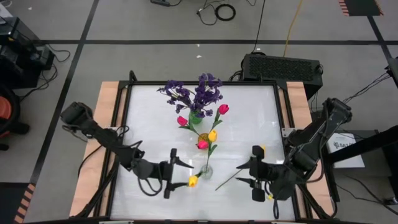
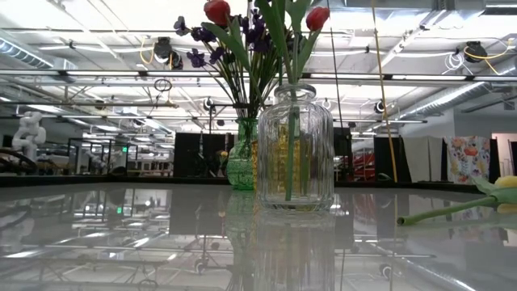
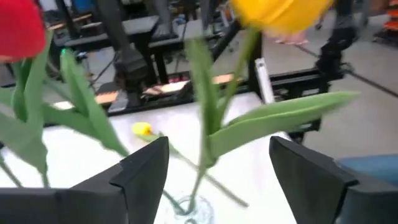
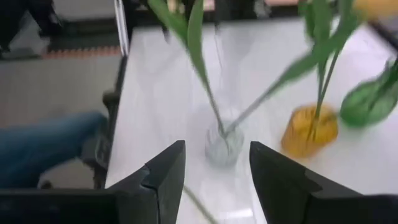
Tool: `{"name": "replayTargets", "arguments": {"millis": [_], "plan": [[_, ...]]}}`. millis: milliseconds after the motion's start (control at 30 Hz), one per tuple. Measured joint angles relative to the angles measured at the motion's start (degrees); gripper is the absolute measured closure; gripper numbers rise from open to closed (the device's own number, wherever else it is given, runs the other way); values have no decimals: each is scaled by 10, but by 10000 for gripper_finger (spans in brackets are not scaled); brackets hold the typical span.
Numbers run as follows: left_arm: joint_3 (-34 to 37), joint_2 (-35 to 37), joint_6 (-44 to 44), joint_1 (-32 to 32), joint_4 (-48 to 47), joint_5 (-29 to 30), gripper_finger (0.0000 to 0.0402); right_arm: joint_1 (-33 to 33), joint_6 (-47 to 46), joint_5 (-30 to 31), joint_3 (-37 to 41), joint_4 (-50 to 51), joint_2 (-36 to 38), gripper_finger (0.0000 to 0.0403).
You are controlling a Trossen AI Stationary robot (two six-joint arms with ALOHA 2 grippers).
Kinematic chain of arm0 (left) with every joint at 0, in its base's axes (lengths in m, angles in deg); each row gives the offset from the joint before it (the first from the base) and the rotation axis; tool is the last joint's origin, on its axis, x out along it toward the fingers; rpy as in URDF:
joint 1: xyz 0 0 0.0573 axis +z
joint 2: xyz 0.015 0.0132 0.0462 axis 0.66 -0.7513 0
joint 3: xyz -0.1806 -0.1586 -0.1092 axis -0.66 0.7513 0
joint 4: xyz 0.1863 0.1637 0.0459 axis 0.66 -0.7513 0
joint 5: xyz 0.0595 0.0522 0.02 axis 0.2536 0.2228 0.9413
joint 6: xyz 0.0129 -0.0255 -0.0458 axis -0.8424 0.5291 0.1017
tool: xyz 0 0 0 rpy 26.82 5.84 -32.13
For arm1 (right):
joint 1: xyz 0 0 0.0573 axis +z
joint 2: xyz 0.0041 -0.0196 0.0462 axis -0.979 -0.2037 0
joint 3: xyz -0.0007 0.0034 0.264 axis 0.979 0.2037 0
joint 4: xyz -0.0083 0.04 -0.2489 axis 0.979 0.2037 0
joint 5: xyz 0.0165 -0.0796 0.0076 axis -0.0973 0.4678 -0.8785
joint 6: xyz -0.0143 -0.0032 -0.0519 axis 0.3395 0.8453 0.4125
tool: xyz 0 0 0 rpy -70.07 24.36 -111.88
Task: Sort flowers into vase by color
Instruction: Put the top yellow flower into the transparent vase, then put the yellow flower into the transparent vase
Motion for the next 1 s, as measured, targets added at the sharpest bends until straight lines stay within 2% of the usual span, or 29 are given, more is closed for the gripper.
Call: {"name": "replayTargets", "arguments": {"millis": [133, 233, 333, 433, 567, 700, 867, 1000], "plan": [[0, 11, -4, -19, 2, -1, 111, 22, -53, -4, 17, 31, -13, 232], [0, 23, 1, -31, -38, 3, 111, 42, -89, -6, 43, 44, -23, 232], [0, 43, 23, -47, -96, 44, 111, 58, -128, -10, 75, 57, -34, 232], [0, 64, 59, -61, -139, 70, 111, 58, -156, -48, 116, 63, -55, 232], [0, 74, 92, -77, -143, 72, 112, 37, -177, -82, 179, 85, -66, 232], [0, 72, 106, -95, -151, 67, 112, 4, -108, -111, 224, 72, -67, 232], [0, 64, 106, -112, -138, 64, 112, -46, 25, -173, 248, 1, -67, 232], [0, 58, 106, -116, -129, 64, 112, -86, 87, -213, 258, -10, -73, 232]]}}
